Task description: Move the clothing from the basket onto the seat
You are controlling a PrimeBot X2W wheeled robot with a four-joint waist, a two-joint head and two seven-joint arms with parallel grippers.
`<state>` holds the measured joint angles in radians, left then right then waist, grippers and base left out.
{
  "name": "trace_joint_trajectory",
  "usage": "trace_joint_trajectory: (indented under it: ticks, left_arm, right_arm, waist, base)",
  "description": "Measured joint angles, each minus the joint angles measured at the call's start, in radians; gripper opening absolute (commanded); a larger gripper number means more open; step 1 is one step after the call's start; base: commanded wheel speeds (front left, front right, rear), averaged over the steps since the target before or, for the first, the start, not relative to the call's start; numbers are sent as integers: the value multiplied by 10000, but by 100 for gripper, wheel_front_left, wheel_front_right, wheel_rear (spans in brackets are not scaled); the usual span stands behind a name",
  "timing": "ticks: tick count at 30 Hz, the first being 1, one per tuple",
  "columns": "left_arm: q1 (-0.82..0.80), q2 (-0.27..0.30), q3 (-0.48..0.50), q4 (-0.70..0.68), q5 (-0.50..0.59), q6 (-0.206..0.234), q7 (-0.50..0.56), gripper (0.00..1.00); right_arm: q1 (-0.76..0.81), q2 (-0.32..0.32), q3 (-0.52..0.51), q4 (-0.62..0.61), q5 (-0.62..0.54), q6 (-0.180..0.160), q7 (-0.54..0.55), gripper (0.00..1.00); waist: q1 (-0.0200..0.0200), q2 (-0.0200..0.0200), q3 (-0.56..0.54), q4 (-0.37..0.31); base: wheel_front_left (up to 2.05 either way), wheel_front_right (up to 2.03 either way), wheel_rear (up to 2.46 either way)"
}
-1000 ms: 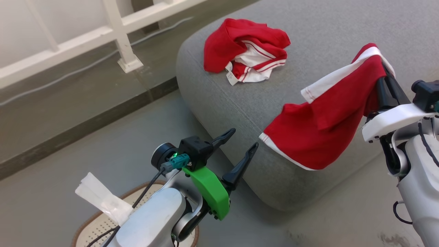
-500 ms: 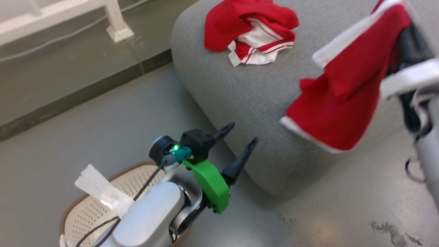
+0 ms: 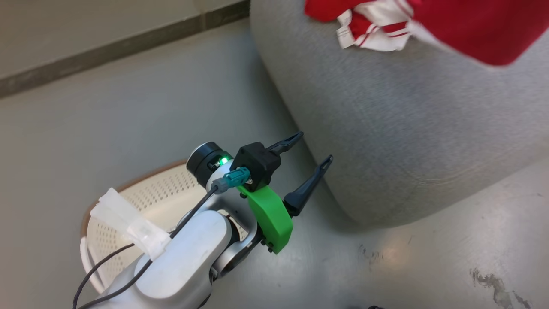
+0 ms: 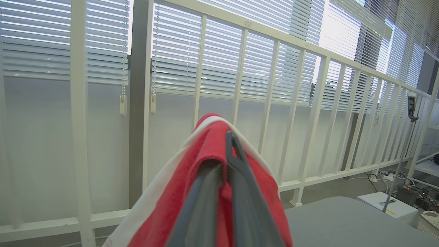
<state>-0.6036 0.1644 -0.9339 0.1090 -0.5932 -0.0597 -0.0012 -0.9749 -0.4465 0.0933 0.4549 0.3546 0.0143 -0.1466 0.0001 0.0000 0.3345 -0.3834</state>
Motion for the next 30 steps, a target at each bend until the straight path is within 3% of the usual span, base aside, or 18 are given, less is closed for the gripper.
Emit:
trace_joint_trajectory:
  ticks: [10,23,30]
  left_arm:
    - [-507,128,-123,-786,242,-2,420,100]
    - [-1092,629,165,-1438,702,86,619,100]
    - [-1102,792,219,-1461,702,84,617,100]
  right_arm:
    - [-1705,-920,-869,470,138,-516,552,0]
    - [-1947,-836,-928,1659,71,-871,673,0]
    - [-1484,-150,-892,2721,105,-959,267,0]
  waist:
    - [0,0,1357,987]
    - [1,0,3052,1772]
    - [1,0,3705,1957]
  base:
    - [0,0,0]
    - [0,0,0]
    - [0,0,0]
